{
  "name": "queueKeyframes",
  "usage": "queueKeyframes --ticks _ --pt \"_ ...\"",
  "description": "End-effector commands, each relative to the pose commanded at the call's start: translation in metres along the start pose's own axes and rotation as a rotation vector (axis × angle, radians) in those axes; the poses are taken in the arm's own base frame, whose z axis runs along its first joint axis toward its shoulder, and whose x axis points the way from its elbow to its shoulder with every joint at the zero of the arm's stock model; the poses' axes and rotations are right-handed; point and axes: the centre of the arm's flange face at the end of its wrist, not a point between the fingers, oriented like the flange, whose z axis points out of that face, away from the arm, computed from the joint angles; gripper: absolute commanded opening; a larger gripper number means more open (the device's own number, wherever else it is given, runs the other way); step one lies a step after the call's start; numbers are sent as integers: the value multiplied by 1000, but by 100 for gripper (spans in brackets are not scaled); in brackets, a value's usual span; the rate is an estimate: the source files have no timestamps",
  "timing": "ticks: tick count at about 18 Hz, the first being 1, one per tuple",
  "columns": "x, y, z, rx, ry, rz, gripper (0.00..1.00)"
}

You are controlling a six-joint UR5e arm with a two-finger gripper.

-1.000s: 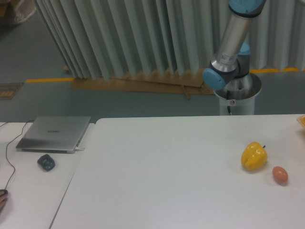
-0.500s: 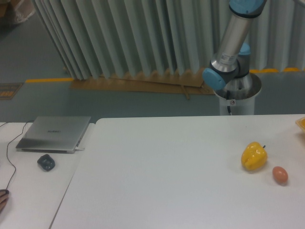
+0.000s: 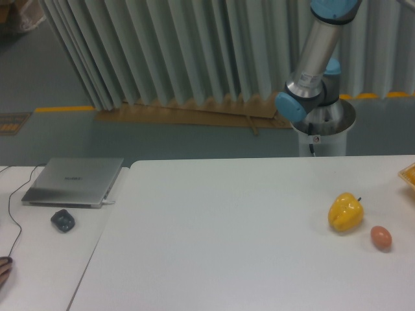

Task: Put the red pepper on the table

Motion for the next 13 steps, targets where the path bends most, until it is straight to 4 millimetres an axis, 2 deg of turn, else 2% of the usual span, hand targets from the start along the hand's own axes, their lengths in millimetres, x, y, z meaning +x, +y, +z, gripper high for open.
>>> queueKeyframes --ticks 3,13 --pt "6 -8 -9 20 11 -4 100" --pt "3 -14 -3 33 14 7 100"
